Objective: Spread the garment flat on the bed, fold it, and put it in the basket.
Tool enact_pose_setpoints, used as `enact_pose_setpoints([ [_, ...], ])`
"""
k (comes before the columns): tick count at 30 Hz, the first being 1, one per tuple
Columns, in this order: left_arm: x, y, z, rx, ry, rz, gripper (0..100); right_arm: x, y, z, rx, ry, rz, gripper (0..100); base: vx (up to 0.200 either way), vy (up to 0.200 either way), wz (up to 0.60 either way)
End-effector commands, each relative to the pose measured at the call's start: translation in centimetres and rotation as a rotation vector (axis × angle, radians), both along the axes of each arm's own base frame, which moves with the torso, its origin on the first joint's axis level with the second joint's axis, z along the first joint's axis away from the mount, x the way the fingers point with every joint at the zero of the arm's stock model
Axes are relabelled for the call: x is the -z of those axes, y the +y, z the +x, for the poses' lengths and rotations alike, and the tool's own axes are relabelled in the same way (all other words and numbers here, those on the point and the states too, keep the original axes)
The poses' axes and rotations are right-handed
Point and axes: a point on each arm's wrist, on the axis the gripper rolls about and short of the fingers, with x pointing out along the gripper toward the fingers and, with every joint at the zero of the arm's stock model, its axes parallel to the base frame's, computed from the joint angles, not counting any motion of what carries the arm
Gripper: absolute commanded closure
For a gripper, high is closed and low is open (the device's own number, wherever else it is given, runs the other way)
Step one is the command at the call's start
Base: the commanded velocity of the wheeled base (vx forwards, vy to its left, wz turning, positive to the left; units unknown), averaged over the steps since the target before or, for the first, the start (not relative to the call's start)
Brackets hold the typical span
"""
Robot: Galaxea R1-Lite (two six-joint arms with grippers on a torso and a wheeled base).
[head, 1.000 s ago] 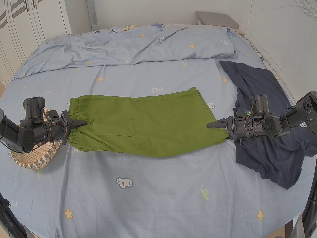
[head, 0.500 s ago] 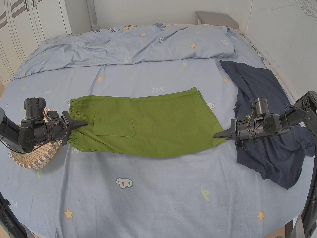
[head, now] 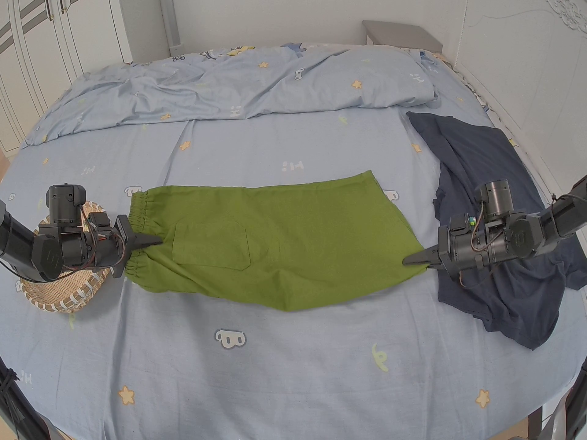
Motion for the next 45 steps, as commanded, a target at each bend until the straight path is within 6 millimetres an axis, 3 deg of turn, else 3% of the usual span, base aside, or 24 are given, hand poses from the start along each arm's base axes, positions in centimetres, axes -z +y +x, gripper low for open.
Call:
enact_pose_setpoints([
  [1,0.6,-0.1,-2.1,0.075,0.076,0.082,100,-2.4,0.6,-7.0,-0.045,-0.023,-0.031,100,0.0,0.0,0.0],
  [2,0.6,-0.1,-2.1,0.078,0.079,0.085,100,-2.3,0.6,-7.2,-0.046,-0.021,-0.033,100,0.0,0.0,0.0],
  [11,2.2,2.3,-6.7,0.085,0.124,0.188,100,-0.2,0.8,-16.9,-0.119,0.058,-0.12,100,0.0,0.0,0.0],
  [16,3.4,2.0,-9.0,0.125,0.148,0.223,100,1.1,0.8,-20.4,-0.167,0.077,-0.122,100,0.0,0.0,0.0],
  [24,4.5,1.5,-10.0,0.168,0.176,0.238,100,3.0,0.2,-22.0,-0.167,0.11,-0.13,100,0.0,0.0,0.0],
  [33,4.6,1.4,-10.2,0.173,0.176,0.243,100,5.5,0.5,-21.4,-0.176,0.133,-0.144,100,0.0,0.0,0.0],
  [34,4.6,1.4,-10.3,0.174,0.179,0.243,100,5.5,0.5,-21.4,-0.176,0.133,-0.144,0,0.0,0.0,0.0],
  [41,4.2,1.2,-10.9,0.195,0.149,0.283,100,5.4,0.3,-21.3,-0.157,0.123,-0.135,0,0.0,0.0,0.0],
  [45,1.1,0.9,-12.9,0.19,0.07,0.333,100,3.9,-0.8,-20.2,-0.057,0.025,-0.125,0,0.0,0.0,0.0],
])
